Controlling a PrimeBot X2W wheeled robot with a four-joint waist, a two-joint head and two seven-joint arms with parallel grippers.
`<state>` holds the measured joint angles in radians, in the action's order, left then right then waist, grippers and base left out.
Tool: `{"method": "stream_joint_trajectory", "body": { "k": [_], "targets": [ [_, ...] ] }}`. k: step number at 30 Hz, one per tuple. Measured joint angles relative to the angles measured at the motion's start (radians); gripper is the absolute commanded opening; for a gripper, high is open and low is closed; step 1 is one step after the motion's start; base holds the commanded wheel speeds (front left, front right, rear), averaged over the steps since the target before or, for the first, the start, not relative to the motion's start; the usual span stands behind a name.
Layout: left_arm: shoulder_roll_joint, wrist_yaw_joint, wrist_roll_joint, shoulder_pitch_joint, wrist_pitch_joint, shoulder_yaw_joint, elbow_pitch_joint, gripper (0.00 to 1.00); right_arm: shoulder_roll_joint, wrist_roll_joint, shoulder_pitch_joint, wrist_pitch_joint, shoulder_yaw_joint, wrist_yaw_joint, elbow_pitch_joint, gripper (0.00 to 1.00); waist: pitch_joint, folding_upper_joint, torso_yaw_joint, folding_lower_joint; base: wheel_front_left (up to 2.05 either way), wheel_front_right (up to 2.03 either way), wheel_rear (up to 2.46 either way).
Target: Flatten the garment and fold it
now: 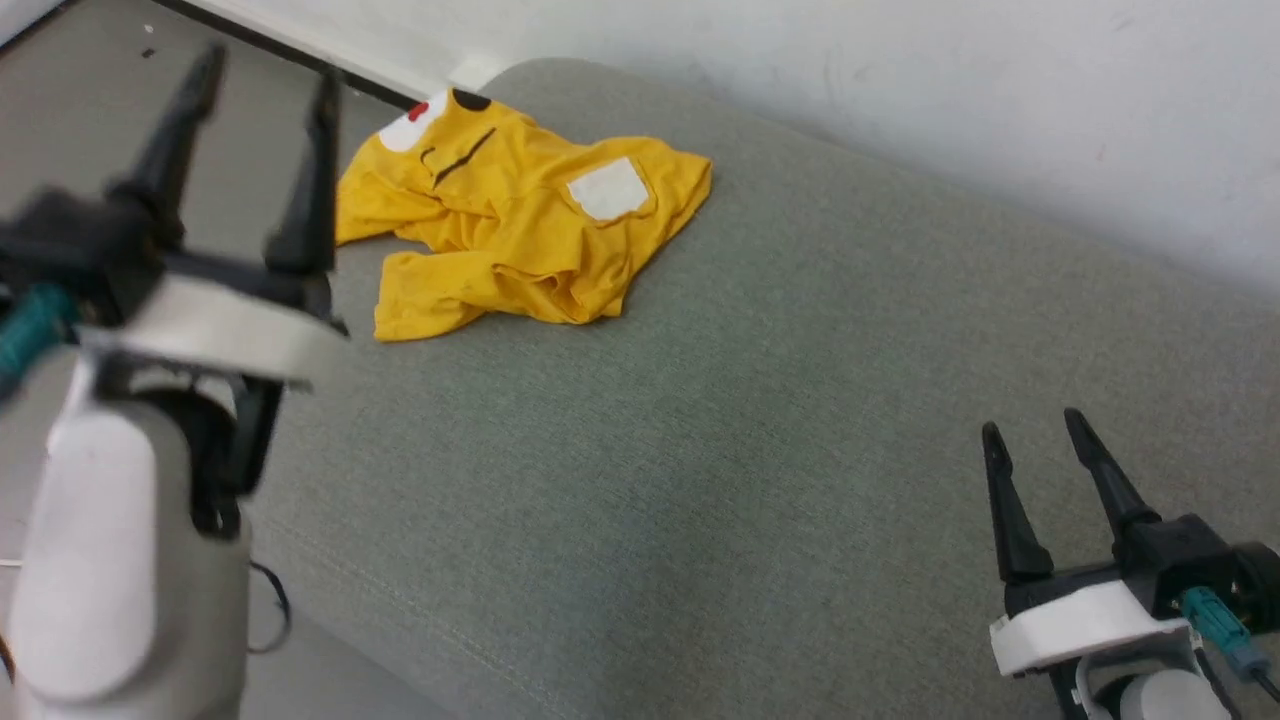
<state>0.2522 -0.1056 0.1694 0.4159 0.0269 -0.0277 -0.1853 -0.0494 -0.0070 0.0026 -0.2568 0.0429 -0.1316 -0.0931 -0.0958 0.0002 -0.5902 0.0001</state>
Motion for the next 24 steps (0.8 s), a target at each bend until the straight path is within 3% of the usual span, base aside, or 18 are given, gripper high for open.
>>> {"method": "stream_joint_trajectory", "body": {
  "k": [4,11,17,24],
  "targets": [
    [0.03,-0.01,0.086,0.161,0.081,0.01,0.139,1.0,0.0,-0.036,-0.024,0.02,-0.005,0.0,0.048,1.0,-0.045,0.0,0.016,0.0001,0.0,0.0,0.0],
    [0.134,-0.017,0.264,0.343,0.222,-0.02,0.403,1.0,0.0,-0.12,-0.074,0.098,-0.041,0.0,0.183,1.0,-0.144,-0.0001,0.06,0.0001,0.0,0.0,0.0],
    [0.23,-0.018,0.423,0.413,0.39,-0.127,0.578,1.0,0.001,-0.157,-0.109,0.141,-0.086,0.0,0.255,1.0,-0.228,-0.0001,0.112,0.0002,0.0,0.0,0.0],
    [0.26,-0.018,0.579,0.452,0.505,-0.172,0.718,1.0,0.001,-0.189,-0.123,0.172,-0.11,0.0,0.301,1.0,-0.309,-0.0001,0.185,0.0,0.0,0.0,0.0]
  ]
}}
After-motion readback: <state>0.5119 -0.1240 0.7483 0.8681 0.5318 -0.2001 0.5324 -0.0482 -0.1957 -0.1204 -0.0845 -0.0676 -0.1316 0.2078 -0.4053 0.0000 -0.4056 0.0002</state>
